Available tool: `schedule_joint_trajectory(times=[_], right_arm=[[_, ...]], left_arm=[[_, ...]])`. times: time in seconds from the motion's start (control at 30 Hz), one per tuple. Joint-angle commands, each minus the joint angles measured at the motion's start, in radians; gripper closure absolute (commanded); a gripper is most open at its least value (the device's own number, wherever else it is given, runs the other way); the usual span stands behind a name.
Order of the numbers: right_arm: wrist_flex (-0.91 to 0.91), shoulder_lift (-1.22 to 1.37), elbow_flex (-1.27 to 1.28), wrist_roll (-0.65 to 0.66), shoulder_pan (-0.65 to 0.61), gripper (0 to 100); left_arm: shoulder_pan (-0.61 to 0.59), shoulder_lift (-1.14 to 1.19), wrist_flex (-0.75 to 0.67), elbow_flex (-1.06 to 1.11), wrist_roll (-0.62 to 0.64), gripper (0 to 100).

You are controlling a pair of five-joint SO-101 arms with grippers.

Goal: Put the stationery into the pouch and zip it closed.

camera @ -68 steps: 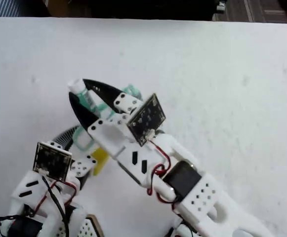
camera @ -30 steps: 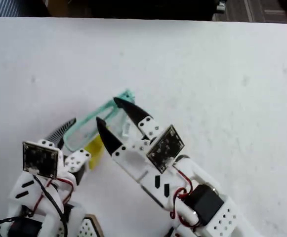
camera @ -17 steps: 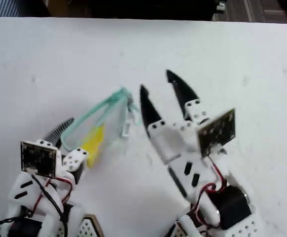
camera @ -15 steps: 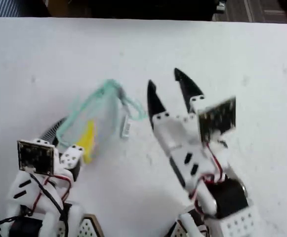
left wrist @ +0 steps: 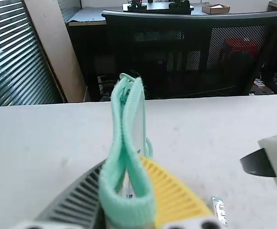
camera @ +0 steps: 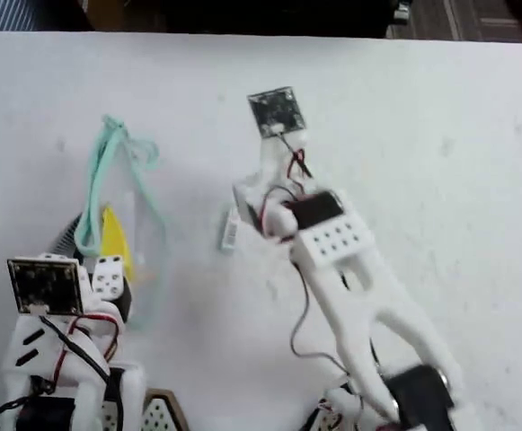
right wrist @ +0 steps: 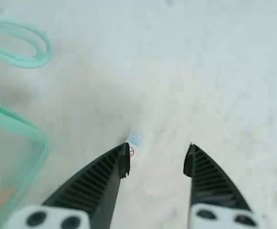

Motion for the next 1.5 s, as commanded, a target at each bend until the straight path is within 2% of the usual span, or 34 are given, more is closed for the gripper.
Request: schedule_joint_trajectory(times=[0.0, 0.33, 0.47, 0.67, 0.73, 0.8, 0.87, 0.97, 1.17, 1.27, 1.47], right_arm=[[0.051, 0.174, -0.172, -0.083, -0.005, 81.5], [0.197, 0.575, -0.46, -0.224, -0.088, 81.5], [0.211, 0.648, -0.512, -0.229, -0.104, 81.7], [0.209, 0.76, -0.577, -0.229, -0.062, 82.4], [0.213, 0.794, -0.6, -0.227, -0.054, 88.0], [0.217, 0.808, -0.623, -0.221, -0.051, 98.5], [0.217, 0.808, -0.624, -0.221, -0.045, 96.2], [0.231, 0.808, -0.628, -0.219, -0.016, 98.2], [0.262, 0.806, -0.631, -0.219, 0.114, 98.1], [0.265, 0.806, -0.632, -0.219, 0.165, 98.1], [0.262, 0.806, -0.632, -0.221, 0.185, 98.1]], left_arm=[[-0.01, -0.004, -0.029, -0.032, 0.003, 98], [-0.01, -0.004, -0.029, -0.032, 0.003, 98], [-0.01, -0.004, -0.029, -0.032, 0.003, 98], [-0.007, -0.004, -0.029, -0.032, 0.003, 98], [-0.005, -0.004, -0.029, -0.032, 0.003, 98], [-0.004, -0.004, -0.029, -0.032, 0.003, 98], [-0.004, -0.004, -0.028, -0.032, 0.003, 98], [0.002, -0.004, -0.034, -0.032, 0.005, 98], [0.12, -0.004, -0.04, -0.037, 0.005, 98], [0.202, -0.004, -0.106, -0.032, 0.005, 98], [0.417, -0.004, -0.16, -0.031, 0.005, 98]])
